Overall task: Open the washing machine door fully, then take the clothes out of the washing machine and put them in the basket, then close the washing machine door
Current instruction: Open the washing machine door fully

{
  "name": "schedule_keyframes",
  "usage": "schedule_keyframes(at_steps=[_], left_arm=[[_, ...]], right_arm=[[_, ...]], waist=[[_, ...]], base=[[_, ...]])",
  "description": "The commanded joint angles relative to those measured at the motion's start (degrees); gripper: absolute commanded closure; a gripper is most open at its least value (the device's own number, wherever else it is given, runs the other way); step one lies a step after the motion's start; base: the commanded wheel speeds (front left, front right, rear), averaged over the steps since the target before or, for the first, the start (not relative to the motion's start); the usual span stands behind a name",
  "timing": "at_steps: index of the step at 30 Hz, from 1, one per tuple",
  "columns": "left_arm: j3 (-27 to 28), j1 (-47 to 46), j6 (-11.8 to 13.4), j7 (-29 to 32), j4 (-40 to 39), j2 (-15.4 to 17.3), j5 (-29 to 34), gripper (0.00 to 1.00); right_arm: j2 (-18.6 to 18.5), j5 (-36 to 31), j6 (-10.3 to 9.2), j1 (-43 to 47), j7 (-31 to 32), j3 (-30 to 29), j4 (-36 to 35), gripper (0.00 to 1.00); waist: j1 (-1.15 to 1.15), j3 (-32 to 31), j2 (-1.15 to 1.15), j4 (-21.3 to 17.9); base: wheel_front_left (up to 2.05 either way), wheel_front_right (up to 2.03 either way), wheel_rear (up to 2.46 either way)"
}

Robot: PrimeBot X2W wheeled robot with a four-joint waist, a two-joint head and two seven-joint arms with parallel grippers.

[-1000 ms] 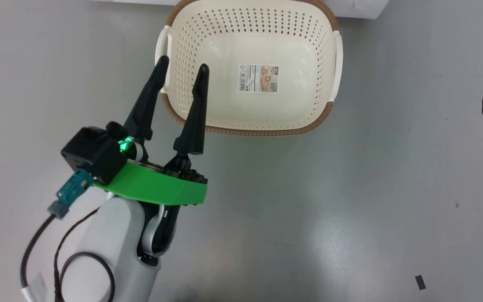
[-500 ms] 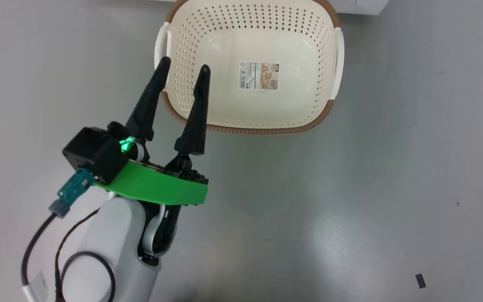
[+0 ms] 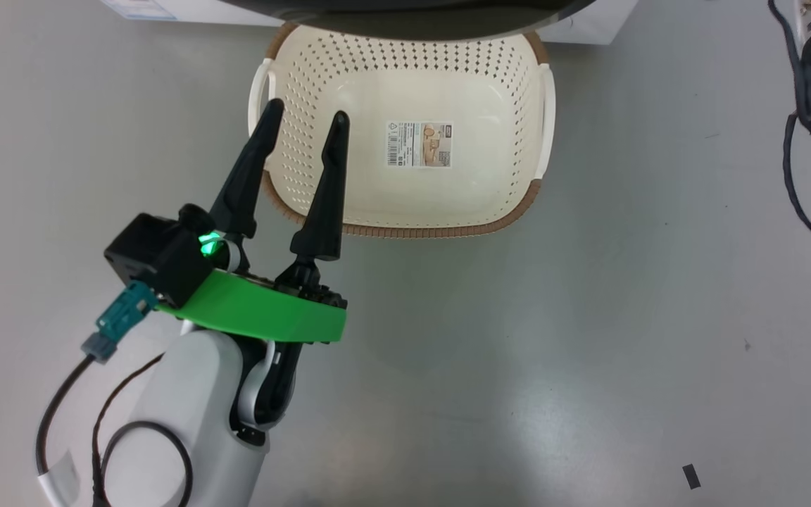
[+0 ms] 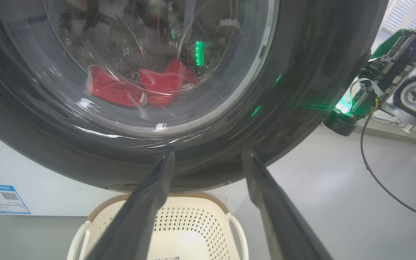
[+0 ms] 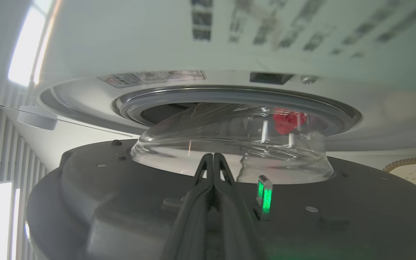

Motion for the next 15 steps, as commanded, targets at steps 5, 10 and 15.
schedule_keyframes(at_steps=[5, 10, 15], left_arm=[[2.24, 0.31, -0.4, -0.69, -0.78, 1.49, 0.6, 0.0], [2.89, 0.94, -0.46, -0.69, -0.25, 1.49, 1.18, 0.0], [3.61, 1.7, -0.57, -0.69, 0.28, 1.49, 1.58, 0.0]], right_arm=[[2.87, -0.51, 0.23, 2.82, 1.38, 1.65, -2.23, 1.0], [3.68, -0.67, 0.23, 4.92, 2.1, 3.1, -2.2, 1.0], [4.41, -0.82, 0.23, 7.38, 2.59, 4.66, -2.19, 1.0]], waist=[[0.0, -1.25, 0.0, -0.95], [0.0, -2.91, 0.0, -1.92], [0.0, -4.59, 0.0, -2.8]], base=[[0.0, 0.0, 0.0], [0.0, 0.0, 0.0], [0.0, 0.0, 0.0]])
